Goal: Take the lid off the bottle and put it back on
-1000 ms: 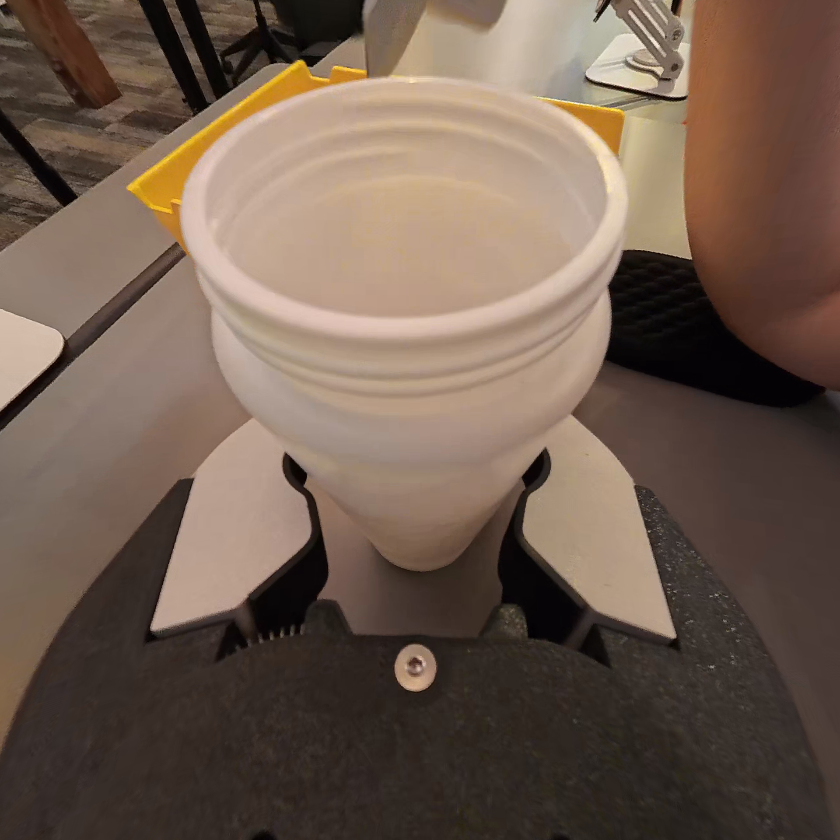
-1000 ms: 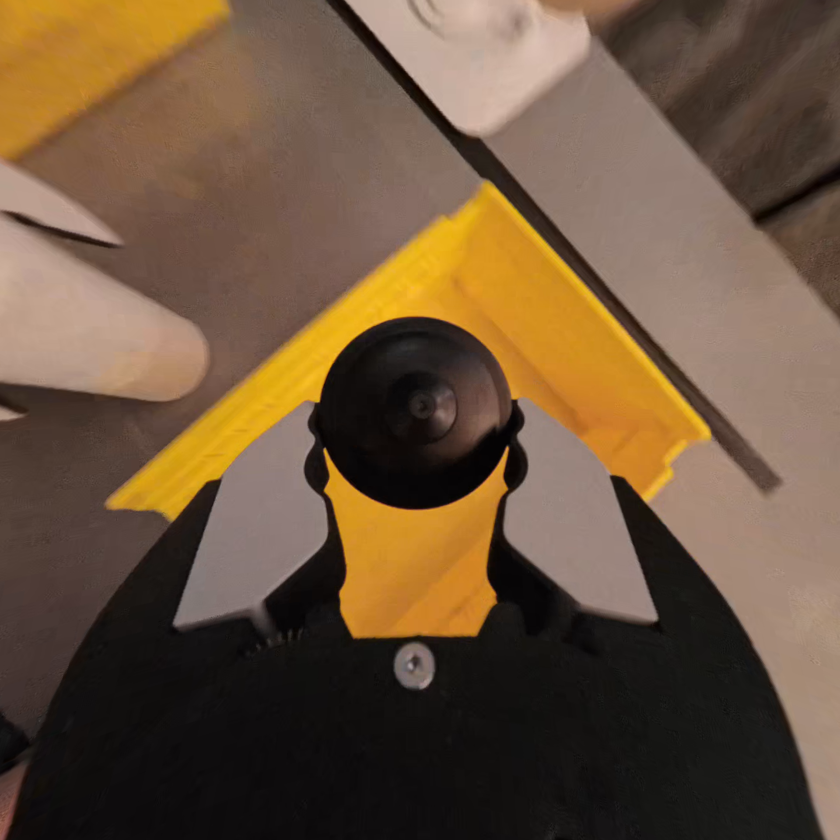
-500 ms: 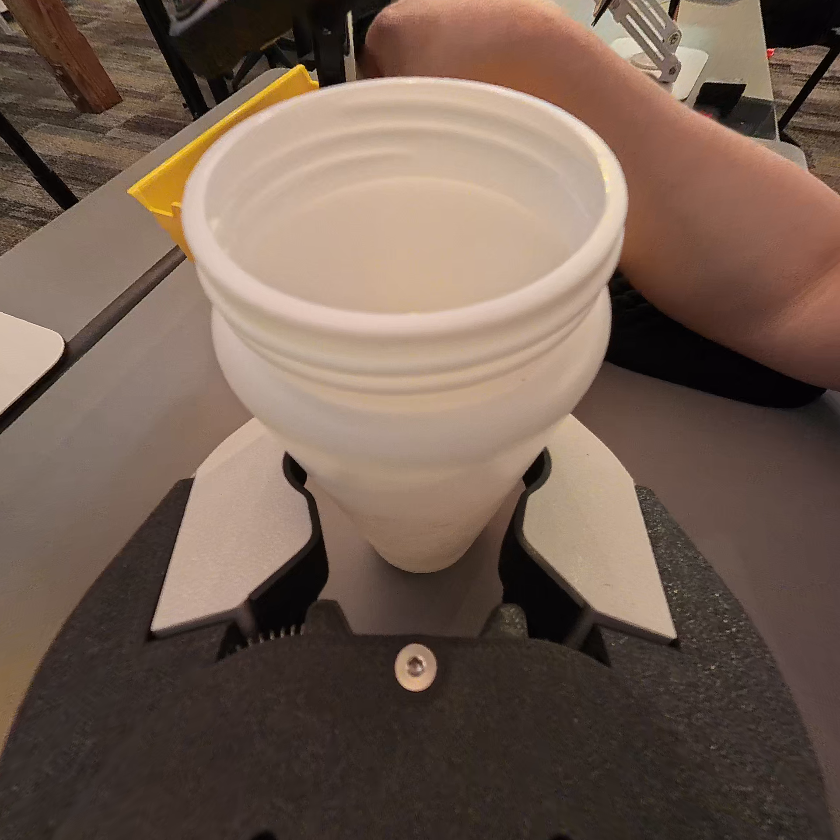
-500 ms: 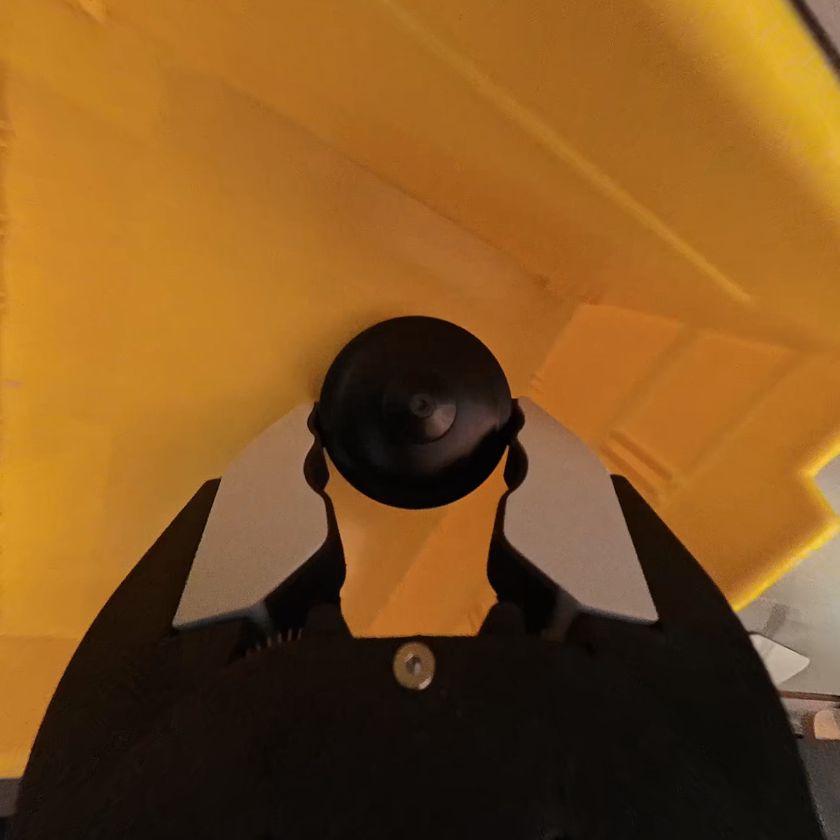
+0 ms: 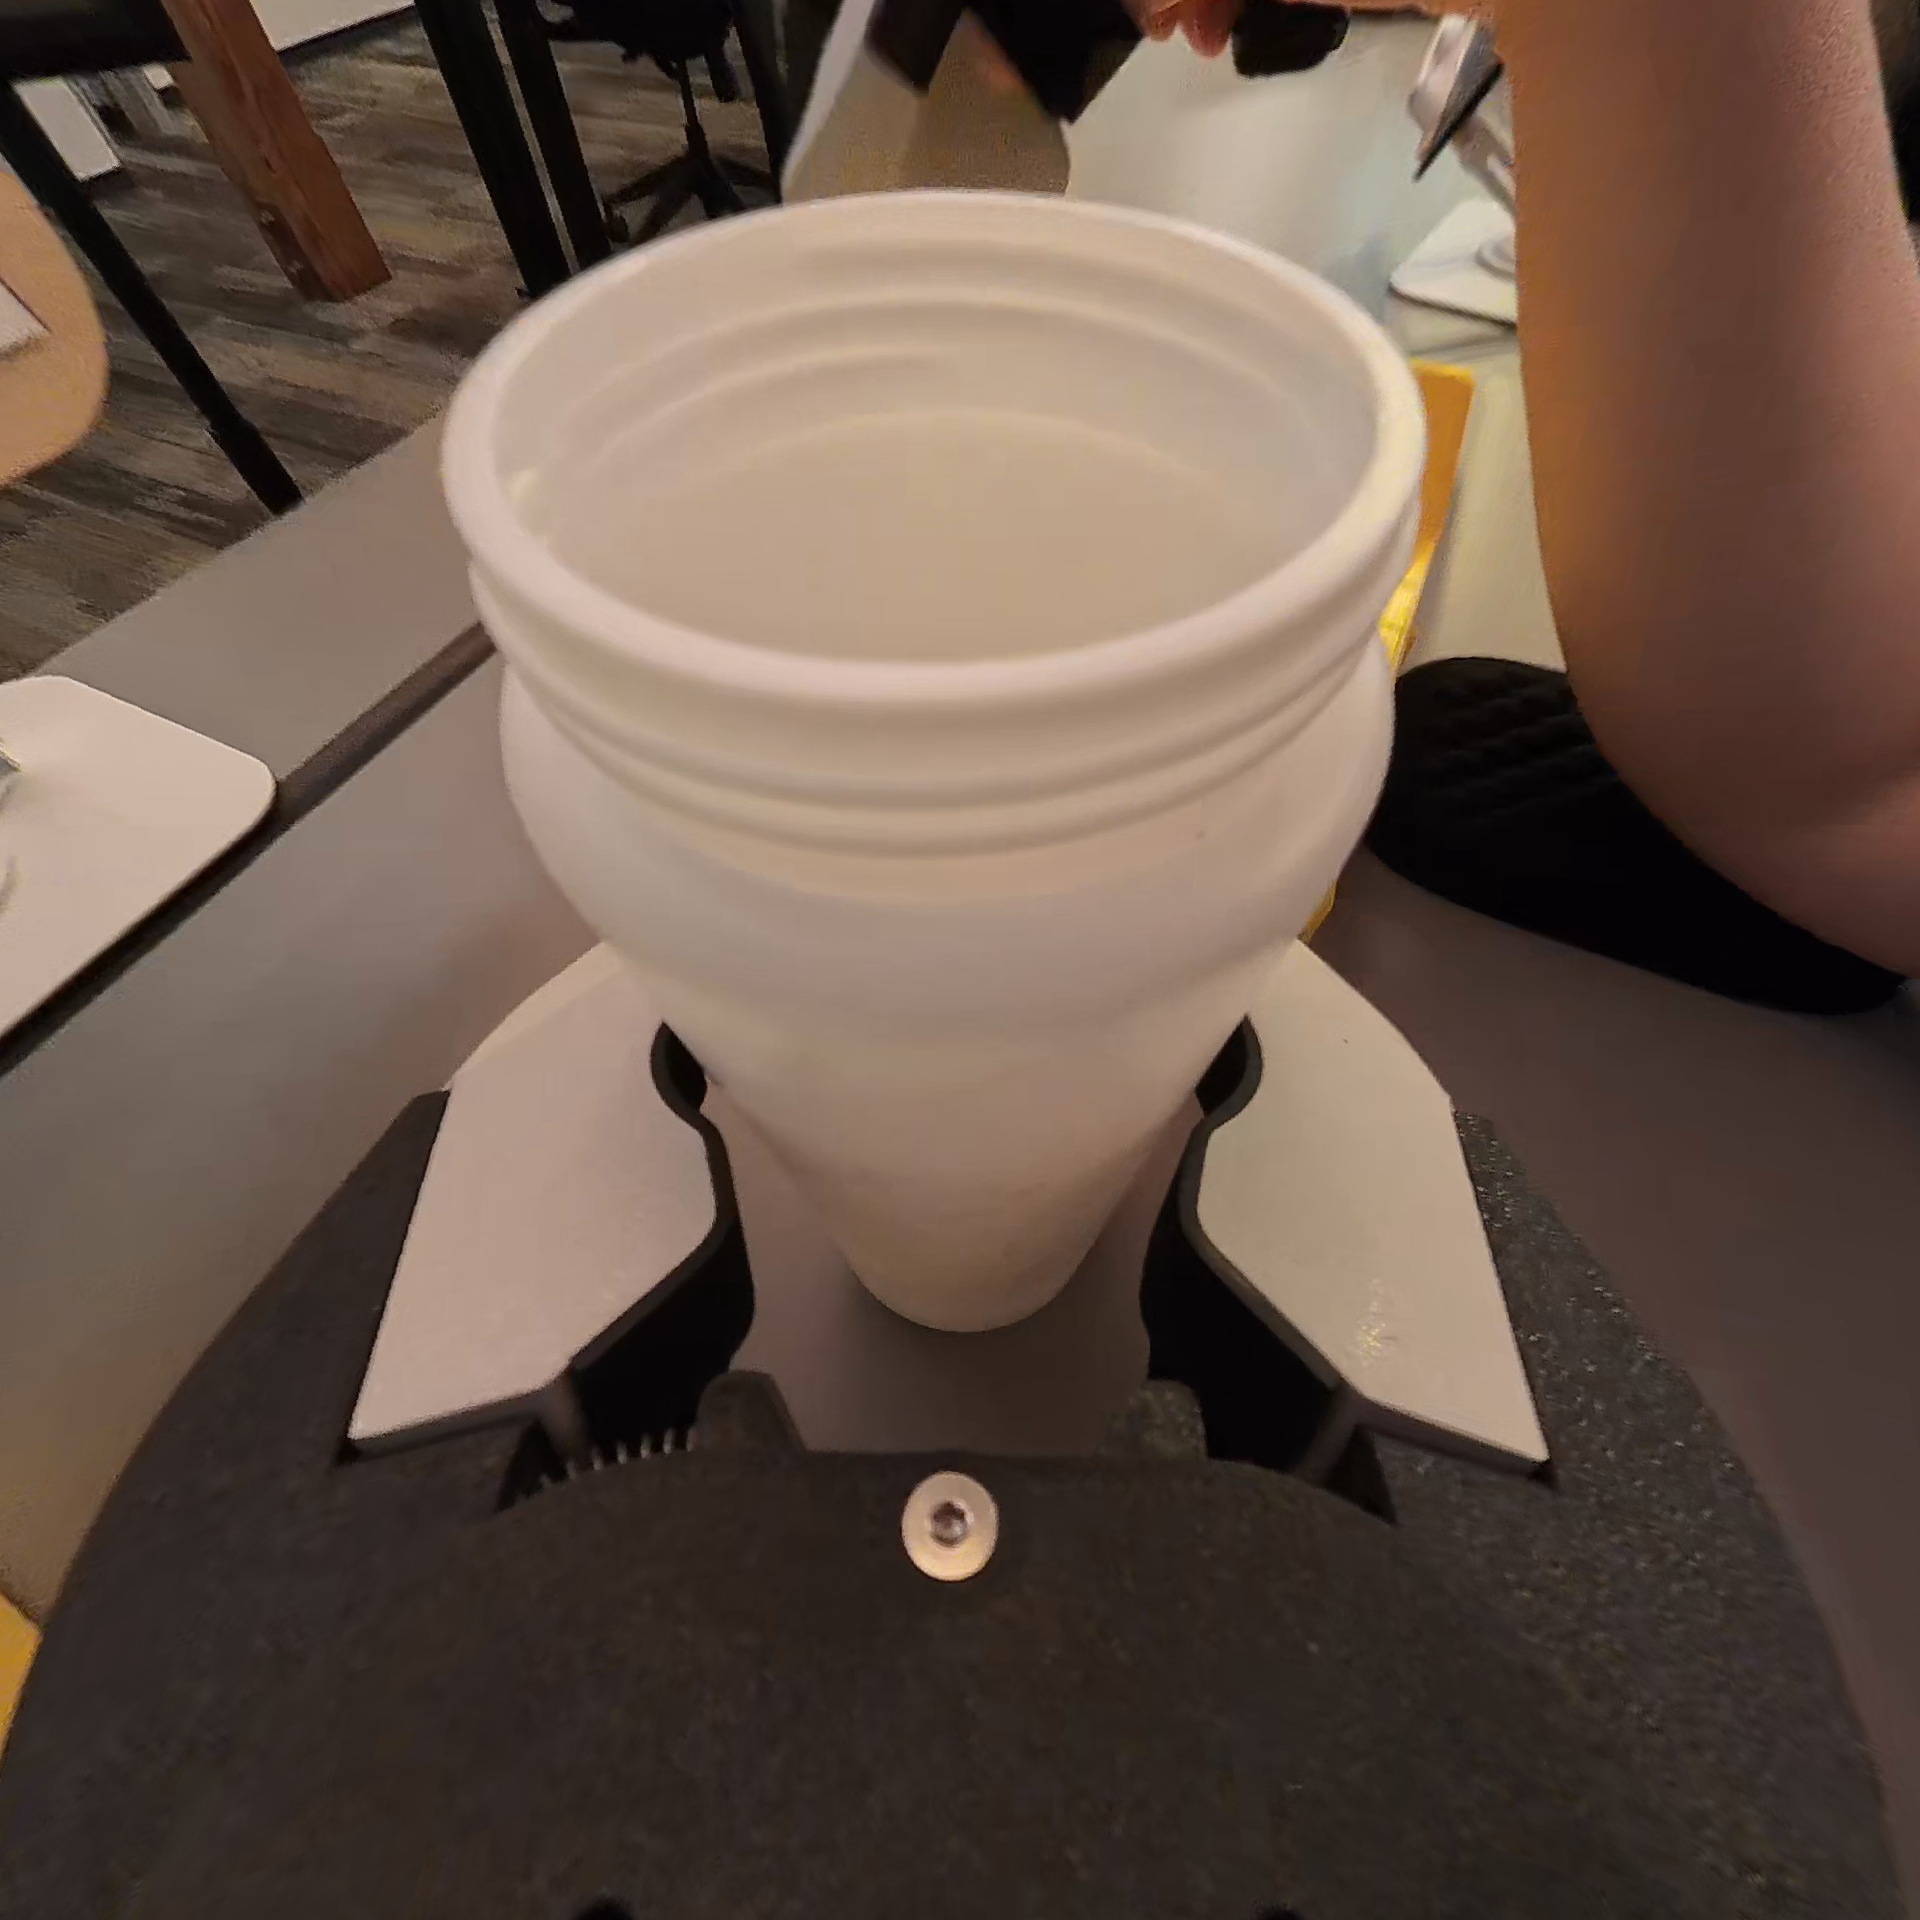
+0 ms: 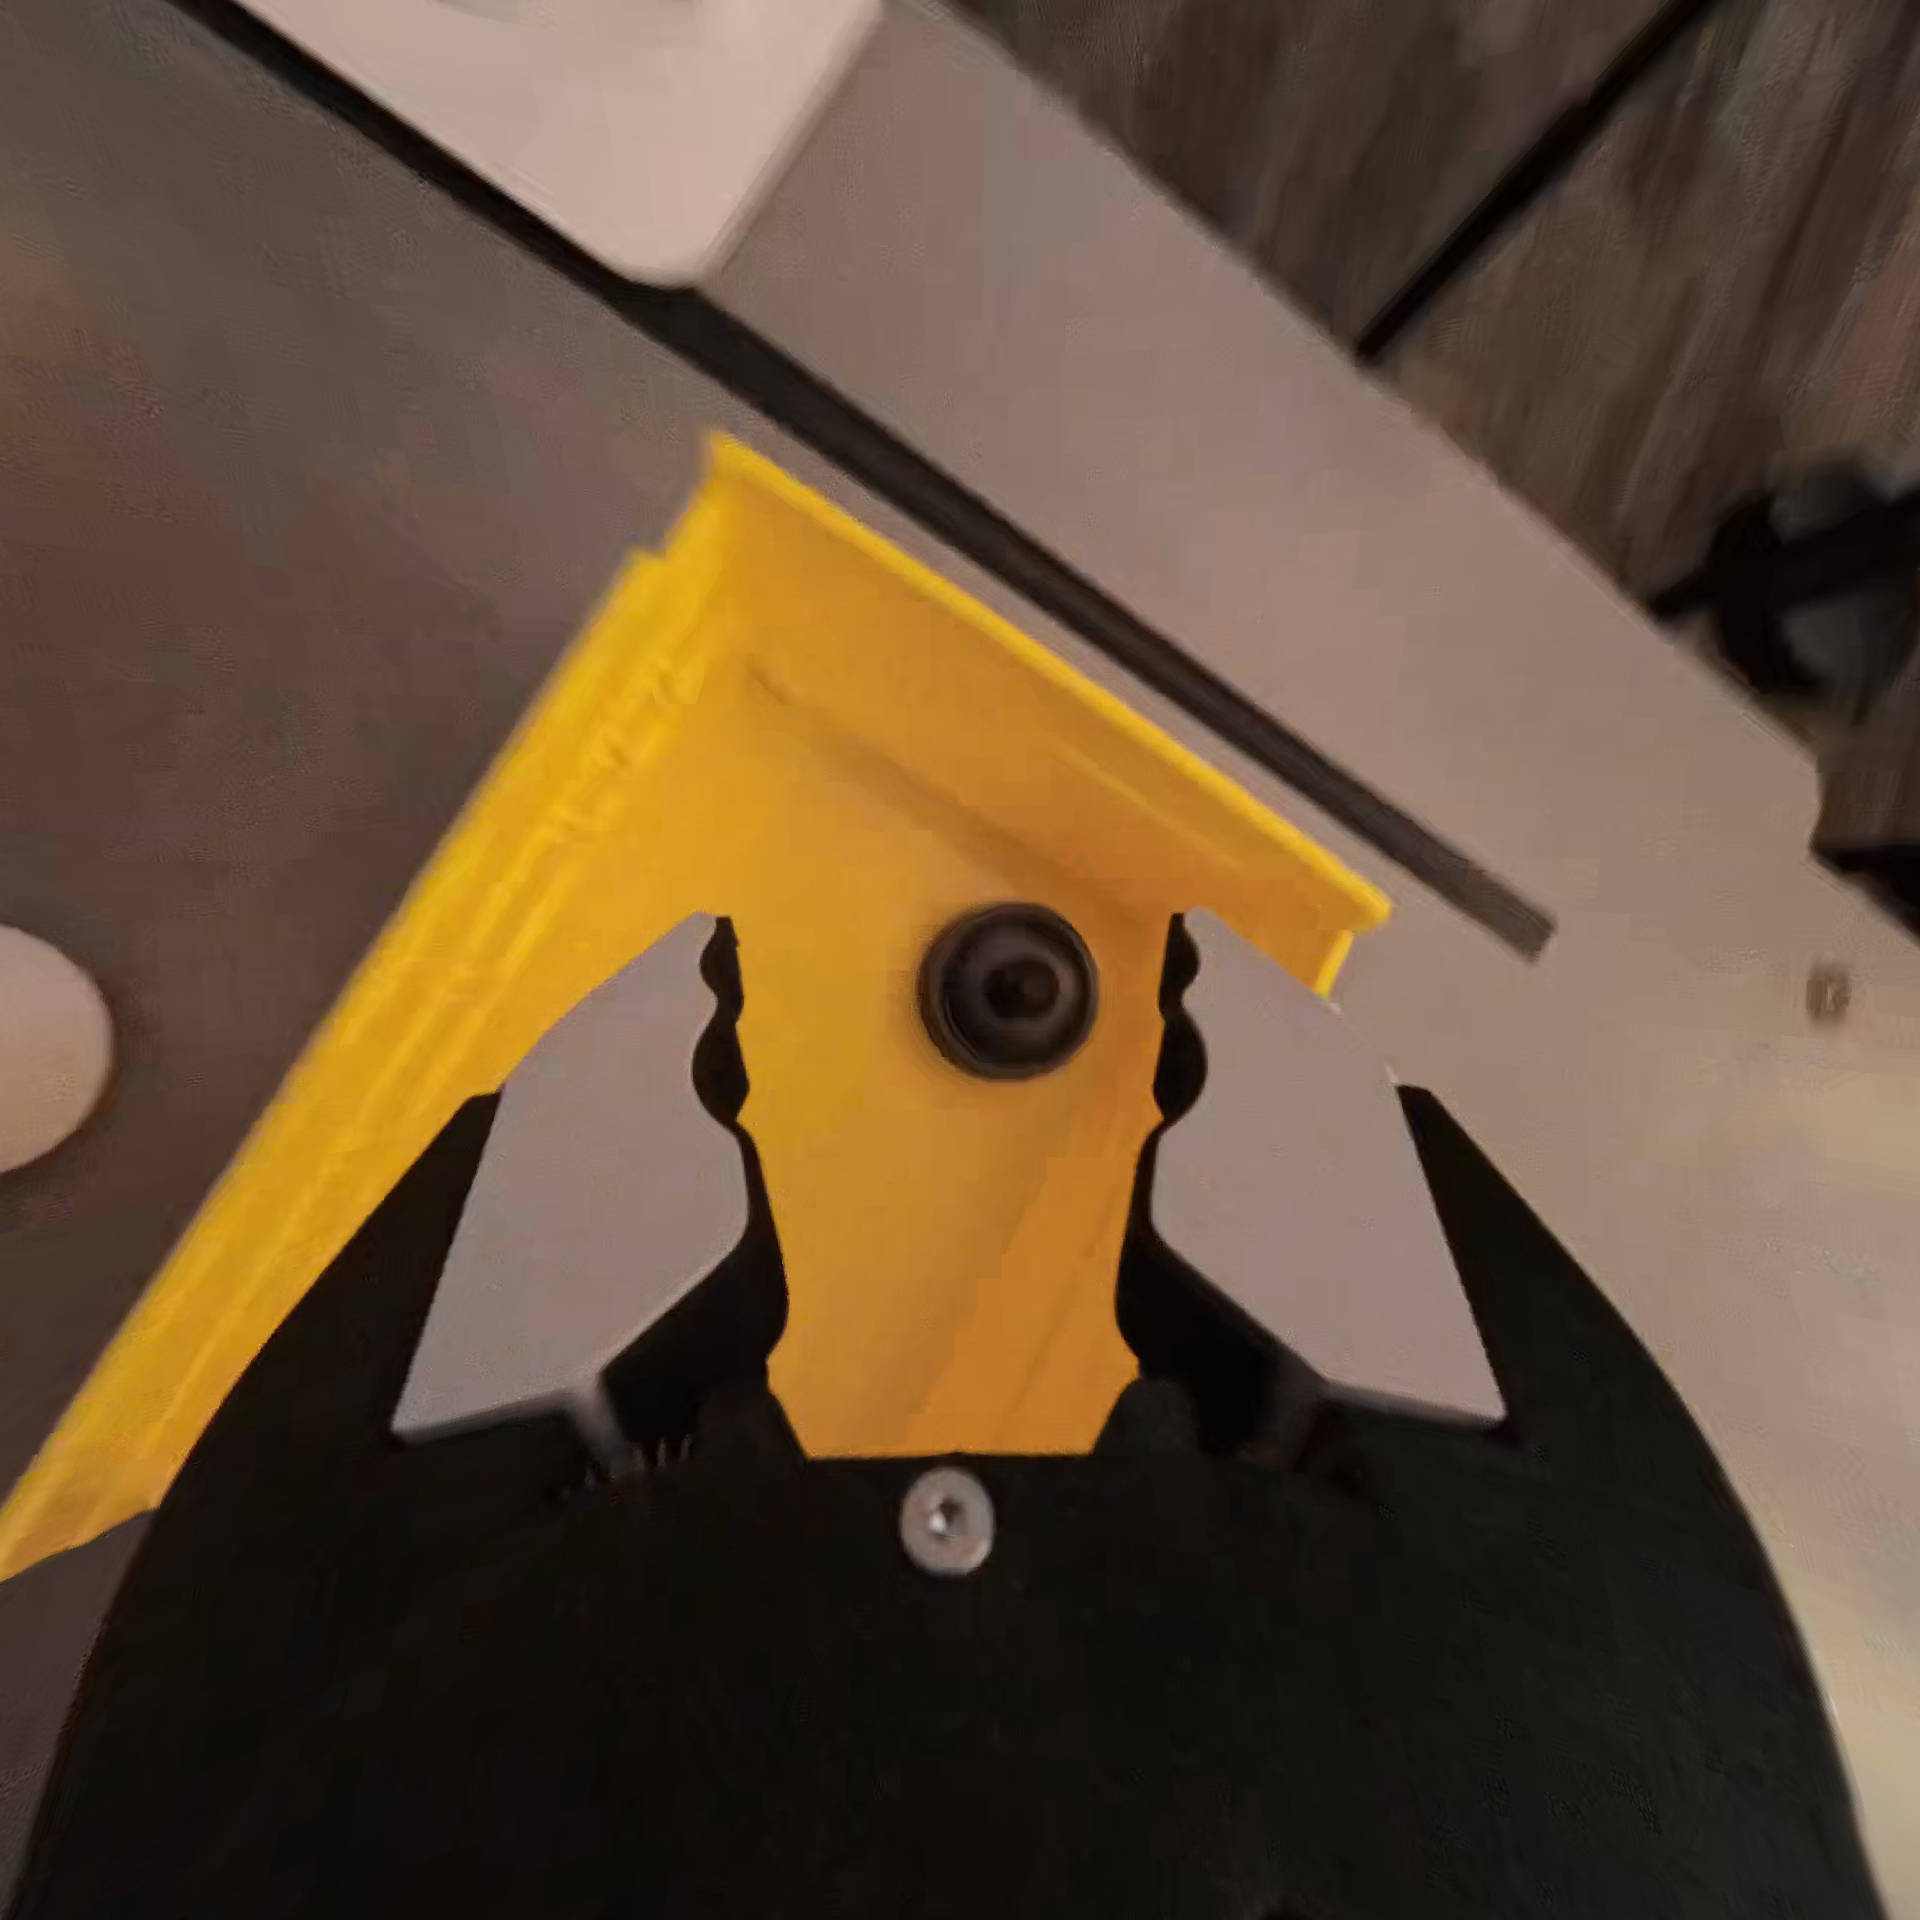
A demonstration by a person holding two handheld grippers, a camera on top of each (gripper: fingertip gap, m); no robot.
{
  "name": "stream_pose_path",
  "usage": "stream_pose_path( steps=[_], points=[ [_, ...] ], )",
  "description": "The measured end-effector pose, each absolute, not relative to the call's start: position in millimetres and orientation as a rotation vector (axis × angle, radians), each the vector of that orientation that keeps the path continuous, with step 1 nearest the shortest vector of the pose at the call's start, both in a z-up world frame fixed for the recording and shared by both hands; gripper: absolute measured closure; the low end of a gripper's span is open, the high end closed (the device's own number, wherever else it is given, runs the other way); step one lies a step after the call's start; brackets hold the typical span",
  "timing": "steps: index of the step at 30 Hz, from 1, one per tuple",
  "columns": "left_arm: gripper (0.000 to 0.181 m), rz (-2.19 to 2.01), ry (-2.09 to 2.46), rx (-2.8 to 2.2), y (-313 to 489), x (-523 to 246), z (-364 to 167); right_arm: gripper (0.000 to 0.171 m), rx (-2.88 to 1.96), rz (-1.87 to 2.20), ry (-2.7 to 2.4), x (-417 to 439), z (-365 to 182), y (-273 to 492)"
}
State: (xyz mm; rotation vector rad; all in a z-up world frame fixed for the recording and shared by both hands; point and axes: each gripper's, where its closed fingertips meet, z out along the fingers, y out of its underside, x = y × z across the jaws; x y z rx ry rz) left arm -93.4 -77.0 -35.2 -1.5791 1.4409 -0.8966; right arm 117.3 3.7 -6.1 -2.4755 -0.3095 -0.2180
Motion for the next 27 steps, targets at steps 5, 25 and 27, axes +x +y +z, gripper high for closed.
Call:
stream_pose_path(
  steps=[5,25,27],
  points=[
    [0.086,-0.972,1.337,-1.536,-68.4,-108.4,5.8,0.091,-1.781,0.303,-0.794,-44.3,97.8,-24.1],
    [0.084,-1.097,1.313,-1.439,-77.0,-126.9,48.6,0.096,-1.667,0.852,-1.071,-159.4,81.6,-68.7],
    [0.079,-1.085,1.311,-1.424,-77.0,-130.2,54.4,0.096,-1.662,0.887,-0.988,-147.1,98.0,-69.8]
  ],
)
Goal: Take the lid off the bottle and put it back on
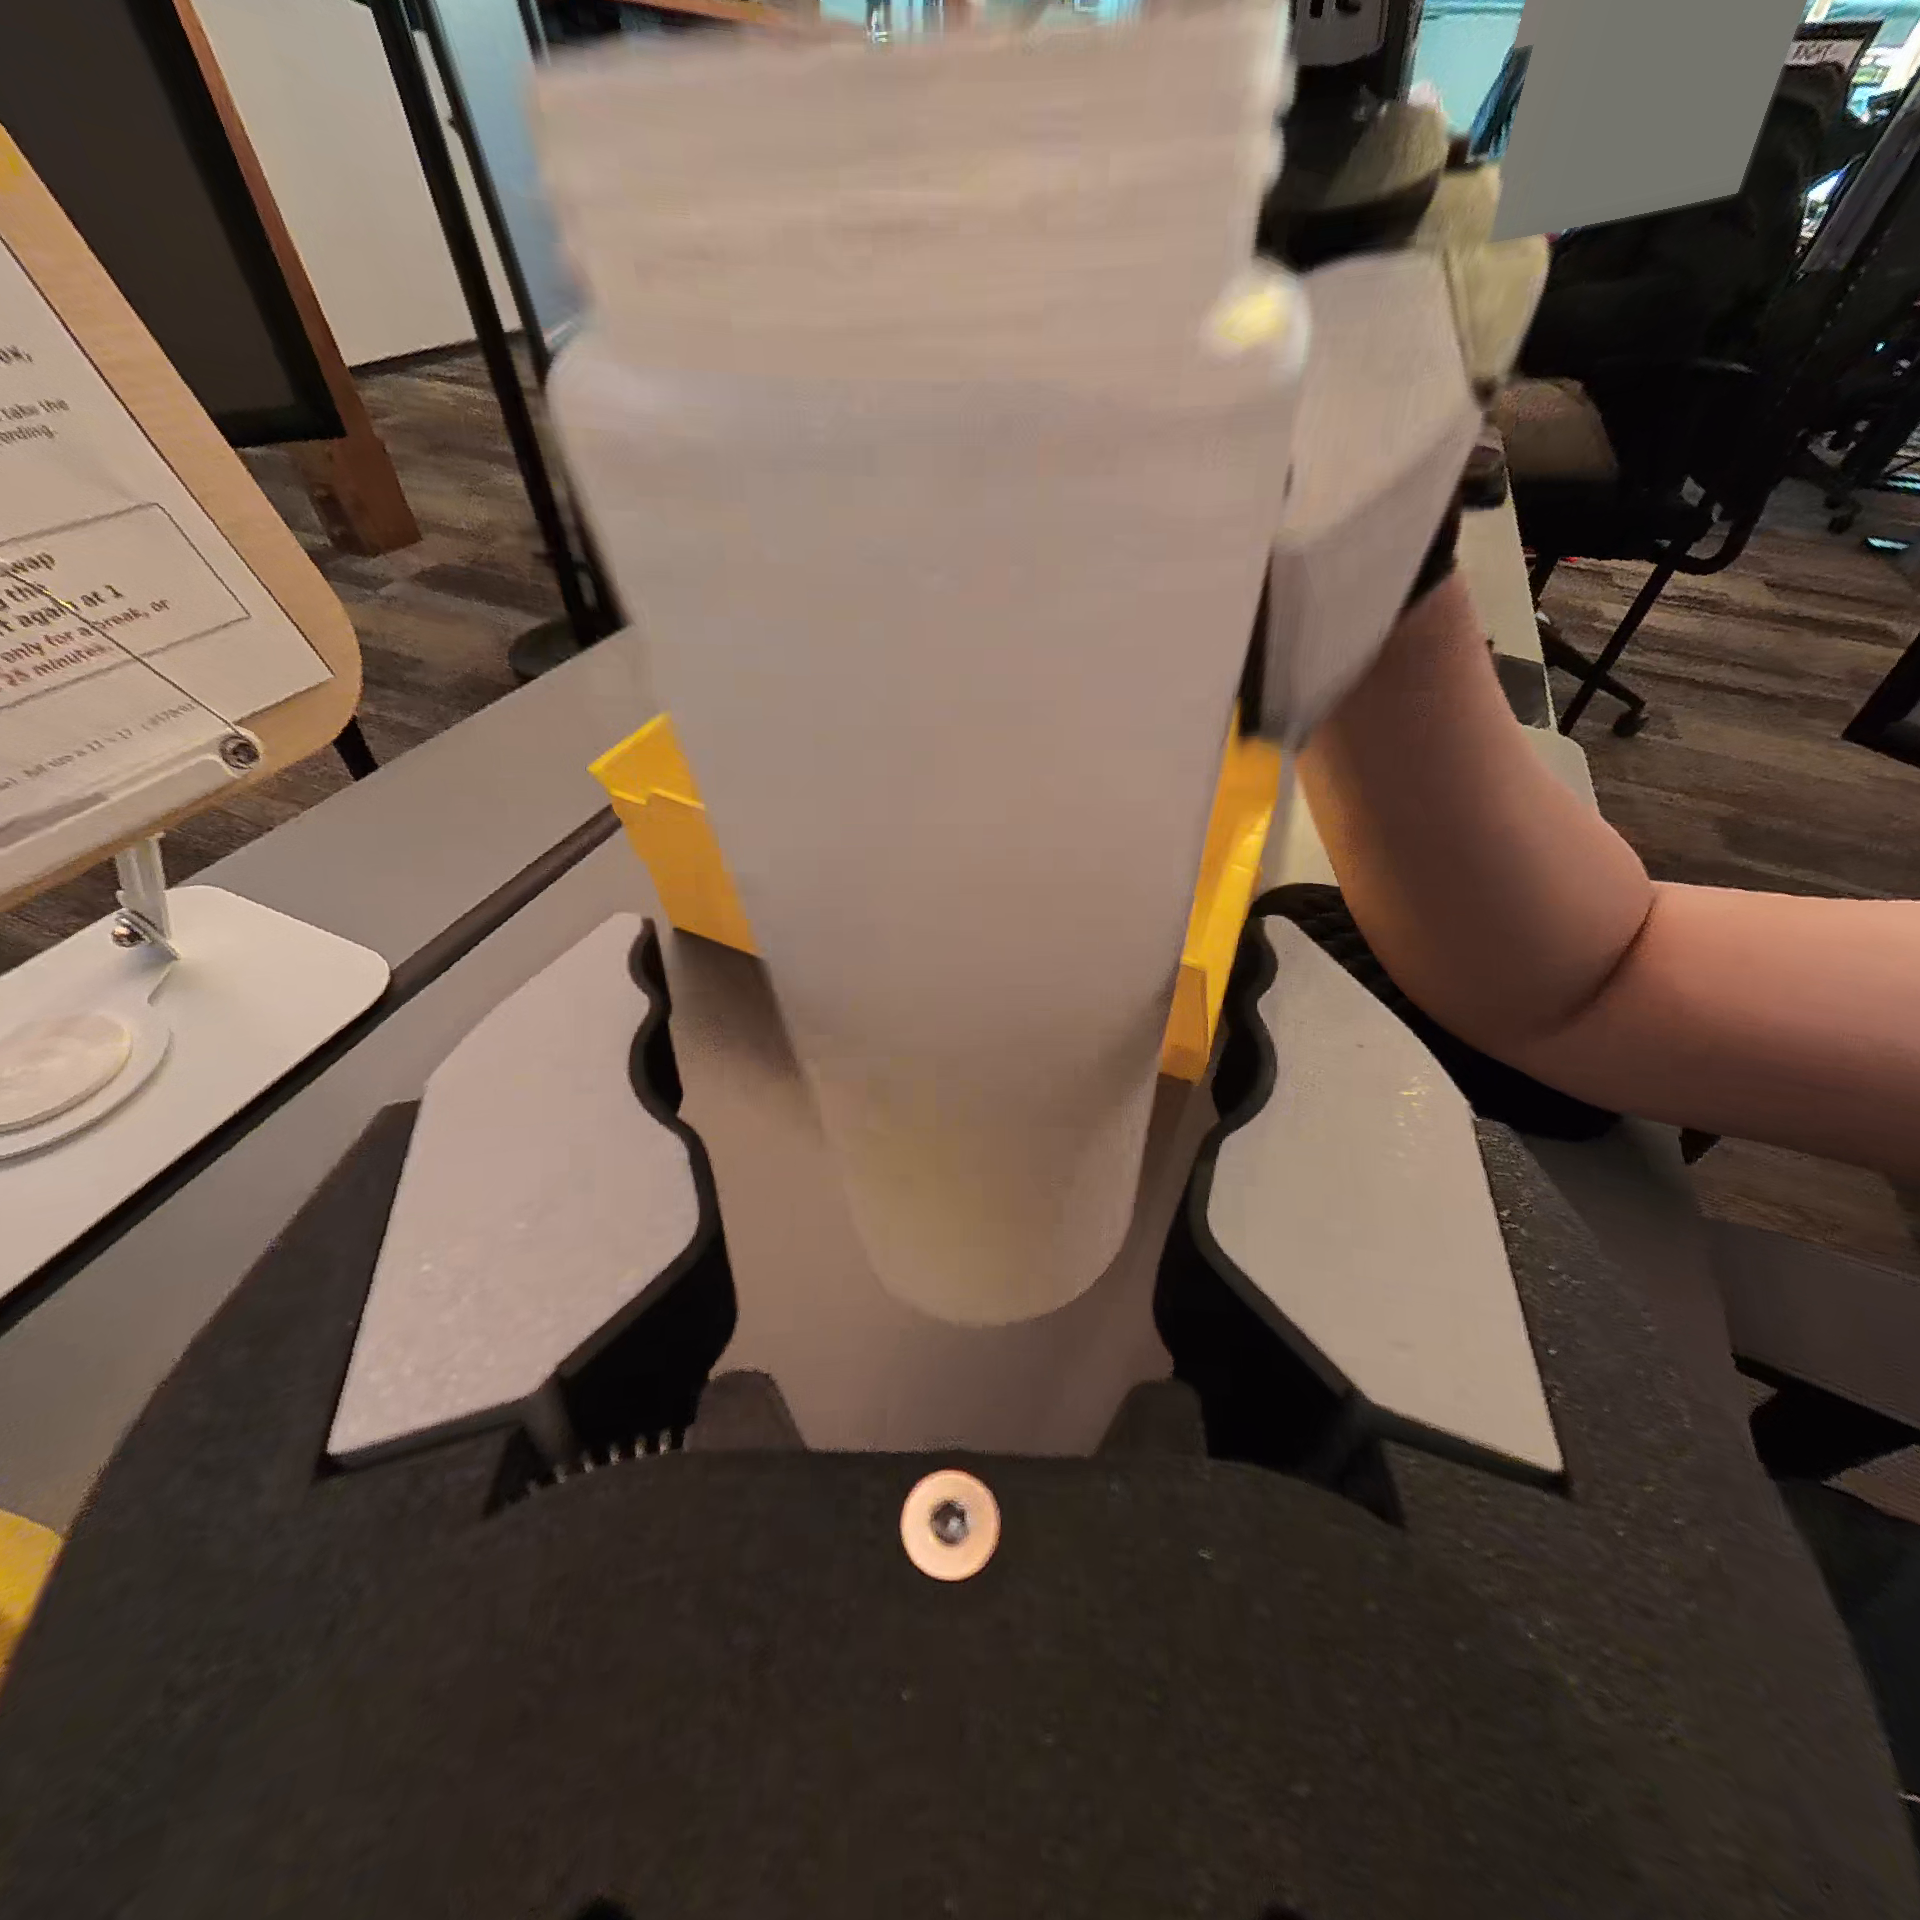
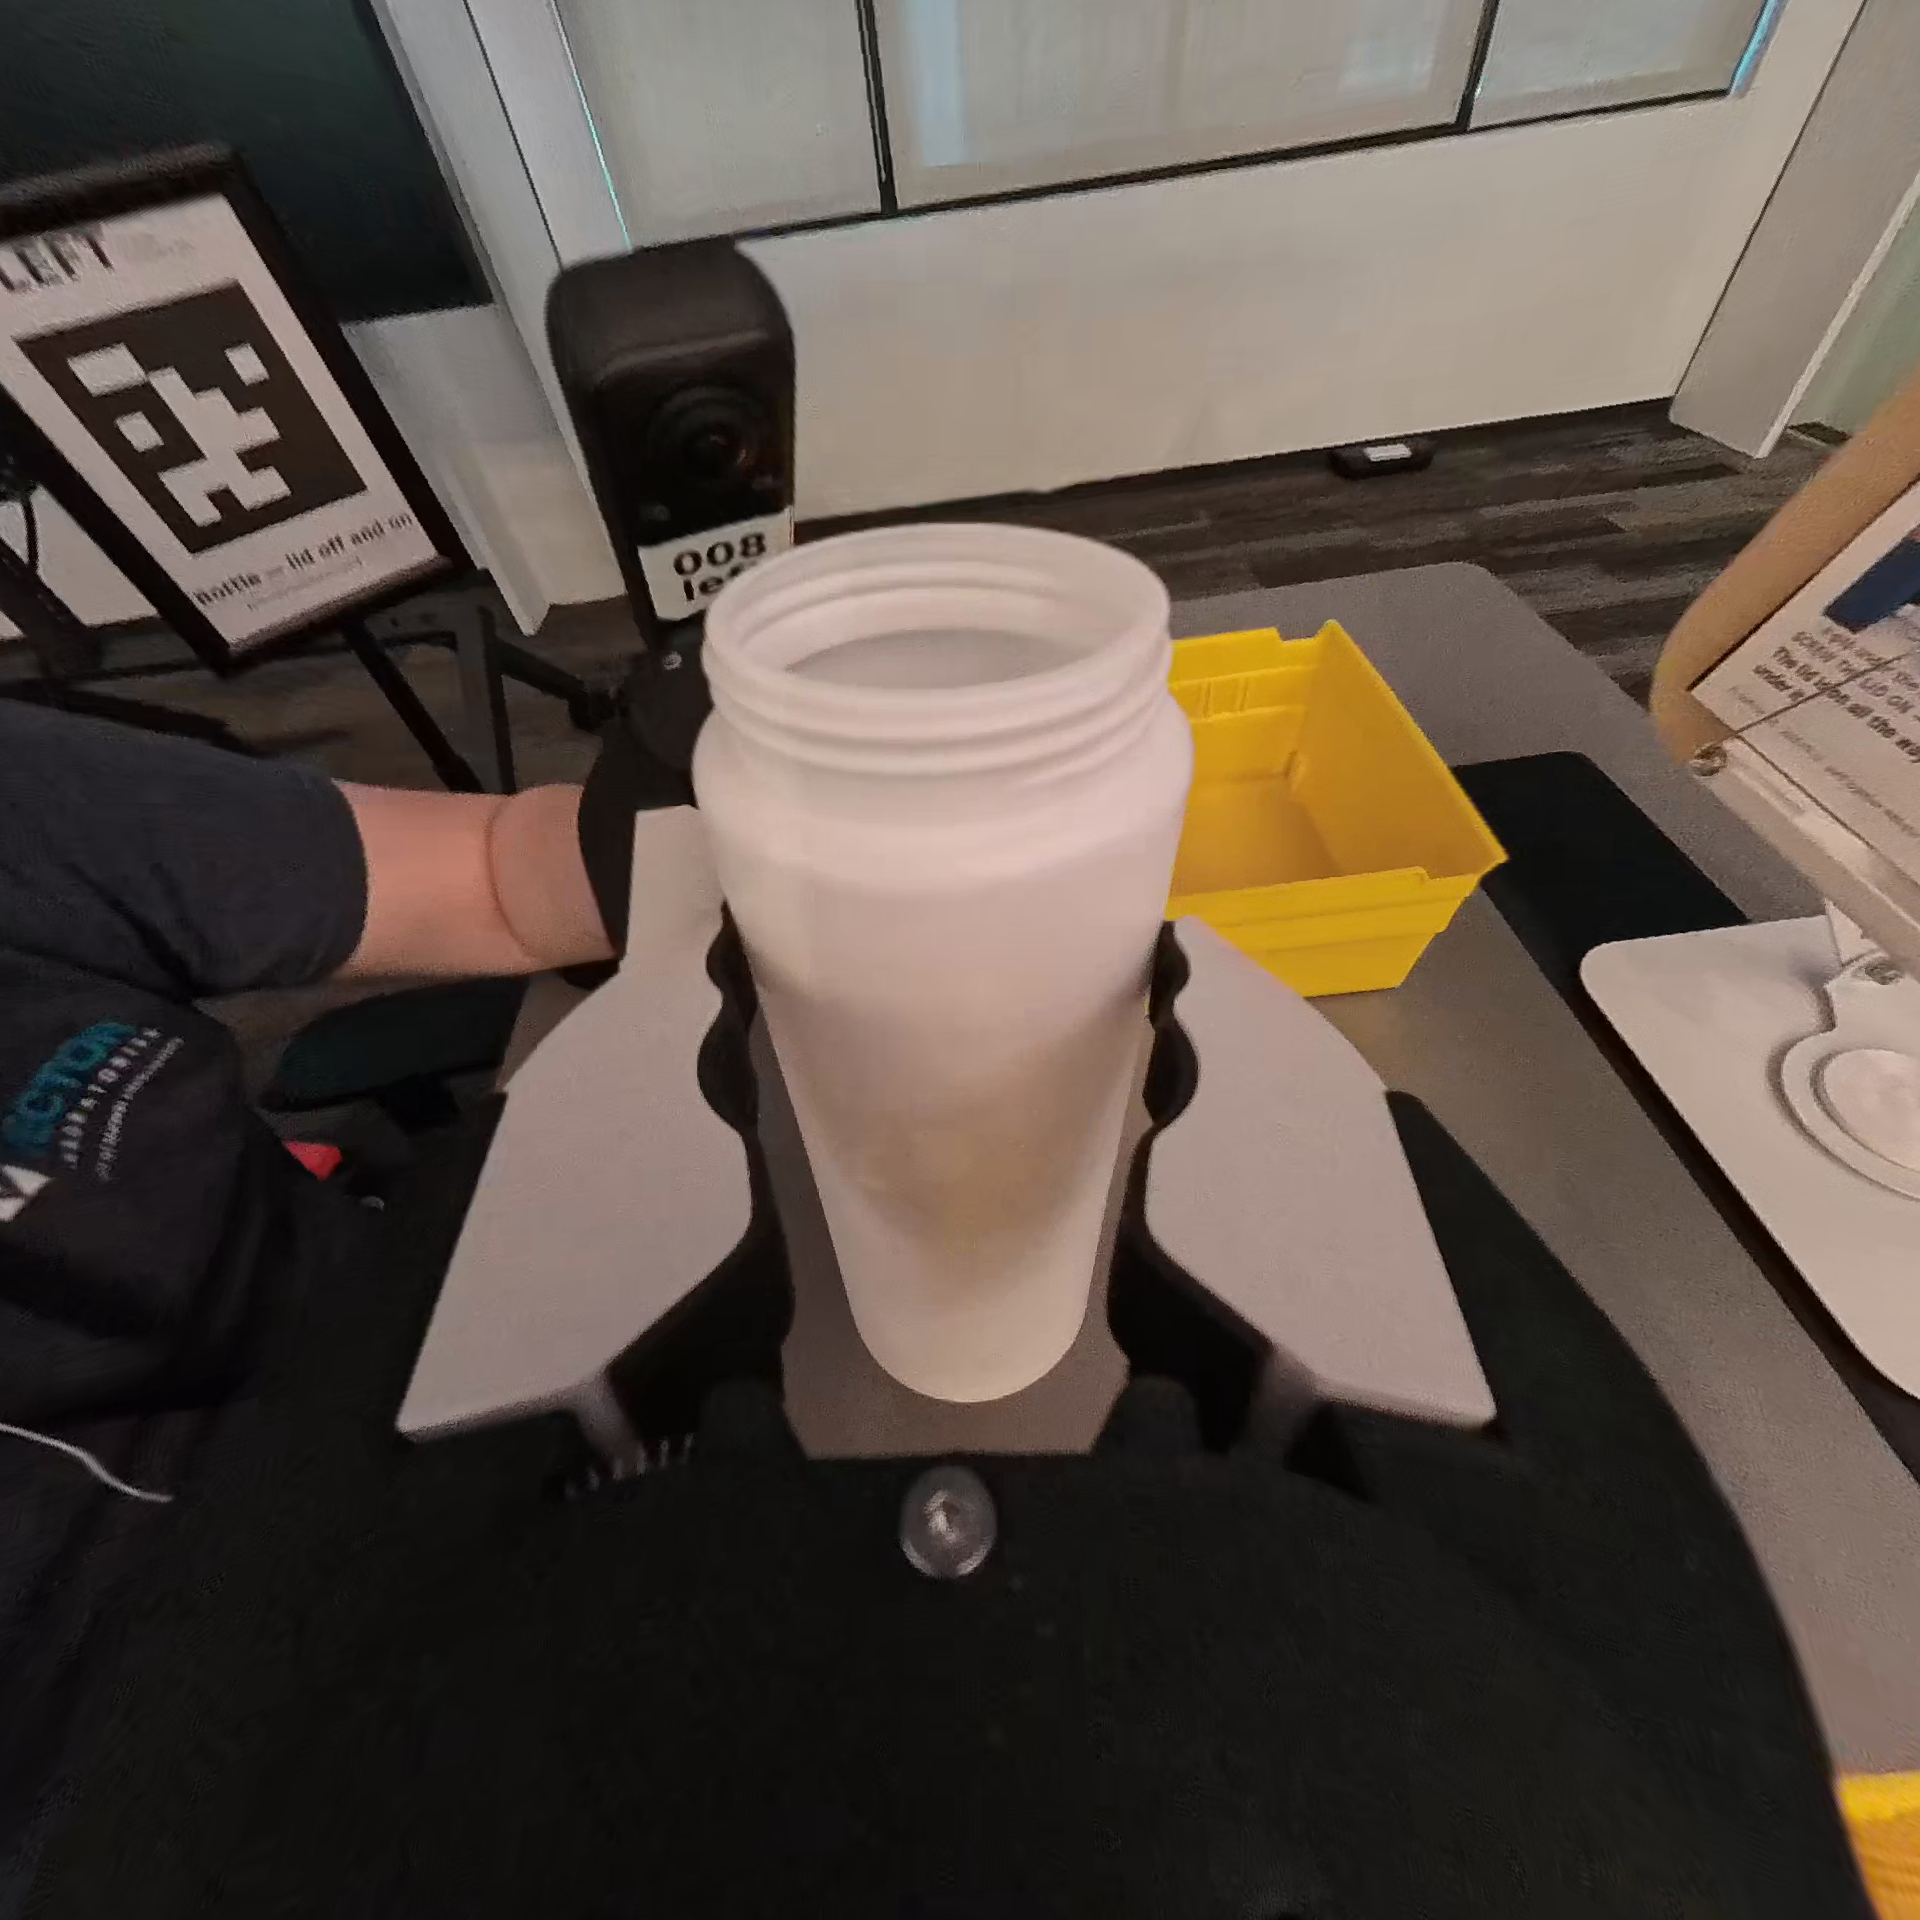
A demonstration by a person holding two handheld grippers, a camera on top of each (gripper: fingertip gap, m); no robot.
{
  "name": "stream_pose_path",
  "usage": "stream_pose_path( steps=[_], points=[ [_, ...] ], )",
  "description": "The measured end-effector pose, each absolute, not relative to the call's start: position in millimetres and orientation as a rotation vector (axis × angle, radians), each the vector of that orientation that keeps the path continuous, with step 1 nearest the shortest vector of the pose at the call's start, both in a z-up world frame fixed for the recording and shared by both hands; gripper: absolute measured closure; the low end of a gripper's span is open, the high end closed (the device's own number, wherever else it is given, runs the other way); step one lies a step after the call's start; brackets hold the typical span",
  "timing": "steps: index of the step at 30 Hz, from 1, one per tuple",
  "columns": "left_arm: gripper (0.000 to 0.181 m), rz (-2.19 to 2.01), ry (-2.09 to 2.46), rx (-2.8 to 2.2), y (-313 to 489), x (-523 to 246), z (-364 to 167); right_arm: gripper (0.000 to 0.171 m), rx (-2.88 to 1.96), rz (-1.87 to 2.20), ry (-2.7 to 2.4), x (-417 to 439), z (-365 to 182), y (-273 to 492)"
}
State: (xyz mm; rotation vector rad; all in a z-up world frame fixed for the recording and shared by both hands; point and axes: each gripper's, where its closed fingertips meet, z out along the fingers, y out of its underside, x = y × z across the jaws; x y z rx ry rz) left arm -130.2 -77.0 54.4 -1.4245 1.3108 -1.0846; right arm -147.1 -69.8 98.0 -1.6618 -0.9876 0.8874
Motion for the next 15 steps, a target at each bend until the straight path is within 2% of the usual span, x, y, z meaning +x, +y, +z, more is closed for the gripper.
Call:
stream_pose_path(
  steps=[4,7,11,15],
  points=[
    [0.079,-1.062,1.32,-1.404,-81.2,-137.2,66.0,0.096,-1.655,0.793,-0.743,-82.3,141.2,-73.0],
    [0.081,-1.032,1.344,-1.408,-84.9,-140.9,68.8,0.096,-1.749,0.638,-0.516,-10.9,146.0,-72.0],
    [0.085,-1.061,1.369,-1.444,-91.3,-141.3,66.8,0.096,-2.007,0.613,-0.144,69.1,100.3,-53.8],
    [0.087,-1.071,1.403,-1.49,-93.8,-138.9,56.9,0.096,-2.336,0.791,0.076,94.3,14.1,-32.8]
  ],
)
